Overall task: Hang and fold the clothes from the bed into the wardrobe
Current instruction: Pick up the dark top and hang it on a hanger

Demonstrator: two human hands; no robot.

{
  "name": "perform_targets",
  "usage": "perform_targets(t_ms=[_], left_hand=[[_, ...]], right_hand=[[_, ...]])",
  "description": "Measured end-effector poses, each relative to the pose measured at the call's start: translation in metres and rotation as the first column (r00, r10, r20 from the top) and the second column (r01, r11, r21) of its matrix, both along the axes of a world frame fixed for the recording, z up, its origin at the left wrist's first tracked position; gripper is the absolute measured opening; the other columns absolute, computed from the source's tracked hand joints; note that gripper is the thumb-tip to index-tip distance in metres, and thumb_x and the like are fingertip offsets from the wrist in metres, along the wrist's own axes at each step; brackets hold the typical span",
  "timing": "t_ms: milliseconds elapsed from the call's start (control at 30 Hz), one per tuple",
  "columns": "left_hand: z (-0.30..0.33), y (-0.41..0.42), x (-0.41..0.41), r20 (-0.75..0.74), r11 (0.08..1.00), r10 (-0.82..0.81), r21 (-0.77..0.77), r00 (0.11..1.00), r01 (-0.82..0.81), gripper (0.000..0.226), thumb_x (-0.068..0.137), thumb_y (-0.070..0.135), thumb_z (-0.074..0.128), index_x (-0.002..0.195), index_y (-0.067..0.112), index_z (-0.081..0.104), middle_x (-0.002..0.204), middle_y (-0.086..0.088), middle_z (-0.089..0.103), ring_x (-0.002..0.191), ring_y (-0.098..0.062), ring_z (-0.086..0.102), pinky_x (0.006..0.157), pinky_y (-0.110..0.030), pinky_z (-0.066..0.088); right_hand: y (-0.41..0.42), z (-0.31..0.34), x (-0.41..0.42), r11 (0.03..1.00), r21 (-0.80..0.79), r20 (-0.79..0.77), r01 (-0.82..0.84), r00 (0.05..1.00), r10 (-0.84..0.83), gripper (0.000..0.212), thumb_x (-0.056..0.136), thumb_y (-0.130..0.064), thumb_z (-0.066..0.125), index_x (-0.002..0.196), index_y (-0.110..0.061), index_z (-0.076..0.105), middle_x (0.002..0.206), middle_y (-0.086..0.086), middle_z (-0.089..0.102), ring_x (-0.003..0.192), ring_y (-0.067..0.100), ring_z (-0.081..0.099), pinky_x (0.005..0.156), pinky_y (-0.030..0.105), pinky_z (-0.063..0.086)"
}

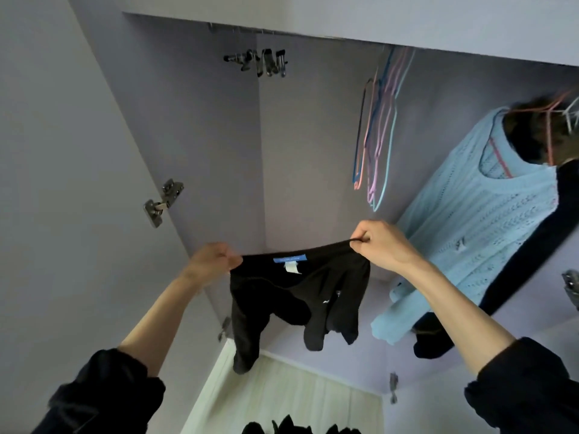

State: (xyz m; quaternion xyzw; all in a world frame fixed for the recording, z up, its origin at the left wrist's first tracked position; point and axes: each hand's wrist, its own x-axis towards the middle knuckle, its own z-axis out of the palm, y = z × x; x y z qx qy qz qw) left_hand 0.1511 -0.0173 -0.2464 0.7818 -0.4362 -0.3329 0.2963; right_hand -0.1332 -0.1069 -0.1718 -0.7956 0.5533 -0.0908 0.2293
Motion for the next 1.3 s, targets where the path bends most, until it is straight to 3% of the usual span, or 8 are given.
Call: perform_targets(t_ms=[133,333,633,733,867,1000,1133,1300], left_hand=[[-0.001,-0.005,-0.019,0.268,0.985,-0.141,-0.062,0.953,0.163,0.035,0.093,0.009,0.054,0.068,0.023,0.034,0.065,0.002,0.044,0.074,-0.021,0.046,0.062,-0.026,0.034],[-0.009,-0.003,-0.033,0.057,0.791,-0.604,0.165,0.795,0.589,0.015,0.087,0.011,0.065,0.081,0.021,0.056,0.080,0.005,0.056,0.076,-0.011,0.053,0.070,-0.017,0.041],[0.016,-0.034,-0.034,0.570,0.951,-0.309,0.179,0.761,0.253,0.018,0.091,0.022,0.058,0.099,0.009,0.069,0.104,-0.009,0.067,0.098,-0.029,0.060,0.081,-0.032,0.045],[0.029,-0.040,-0.038,0.439,0.949,-0.311,0.181,0.843,0.257,0.017,0.089,0.025,0.063,0.093,0.010,0.072,0.094,-0.005,0.069,0.090,-0.021,0.062,0.074,-0.026,0.047],[0.060,-0.050,-0.065,-0.224,0.966,-0.248,0.019,0.942,0.259,0.012,0.088,0.010,0.064,0.078,0.012,0.071,0.070,0.006,0.069,0.069,-0.004,0.062,0.060,-0.010,0.050],[0.080,-0.069,-0.085,-0.251,0.968,-0.249,-0.032,0.935,0.249,0.016,0.089,0.009,0.062,0.097,-0.004,0.068,0.090,-0.009,0.061,0.085,-0.013,0.057,0.061,-0.011,0.050],[0.089,-0.075,-0.085,-0.254,0.975,-0.224,-0.053,0.941,0.218,0.016,0.089,0.006,0.061,0.074,0.009,0.066,0.075,-0.001,0.061,0.075,-0.009,0.057,0.066,-0.016,0.047],[0.092,-0.076,-0.075,-0.263,0.974,-0.226,-0.061,0.938,0.218,0.010,0.090,0.007,0.060,0.091,0.007,0.070,0.093,-0.006,0.069,0.090,-0.014,0.061,0.073,-0.018,0.048]], right_hand=[[-0.001,-0.004,-0.017,0.998,-0.035,-0.177,-0.050,0.983,0.043,0.008,0.091,-0.018,0.056,0.085,-0.022,0.056,0.090,-0.001,0.066,0.096,0.023,0.061,0.076,0.028,0.045],[-0.003,-0.010,-0.044,0.995,0.088,-0.219,-0.053,0.973,0.071,0.020,0.089,-0.005,0.055,0.100,-0.012,0.069,0.104,0.001,0.069,0.103,0.018,0.061,0.079,0.022,0.044],[-0.024,-0.010,-0.059,0.998,0.009,-0.004,0.058,0.998,-0.058,0.012,0.083,-0.009,0.065,0.089,-0.011,0.075,0.089,0.001,0.073,0.091,0.016,0.065,0.085,0.027,0.050],[-0.032,-0.006,-0.064,0.981,0.180,0.149,0.072,0.984,-0.100,0.009,0.087,-0.013,0.064,0.084,-0.017,0.072,0.082,-0.004,0.070,0.087,0.013,0.066,0.085,0.020,0.047],[-0.064,0.014,-0.060,0.923,0.331,0.474,0.196,0.811,-0.343,0.026,0.099,-0.019,0.044,0.117,-0.006,0.059,0.110,0.011,0.066,0.091,0.020,0.063,0.063,0.016,0.042],[-0.107,0.034,-0.034,0.903,0.318,0.586,0.289,0.689,-0.426,0.030,0.100,-0.026,0.041,0.121,-0.010,0.055,0.124,0.012,0.061,0.107,0.023,0.061,0.061,0.022,0.035],[-0.123,0.039,-0.016,0.879,0.330,0.581,0.344,0.660,-0.476,0.030,0.096,-0.026,0.049,0.115,-0.005,0.060,0.091,0.007,0.064,0.073,0.016,0.061,0.056,0.022,0.035],[-0.128,0.043,-0.004,0.873,0.418,0.605,0.252,0.639,-0.474,0.009,0.092,-0.017,0.058,0.083,-0.017,0.059,0.073,-0.002,0.057,0.063,0.010,0.054,0.057,0.022,0.038]])
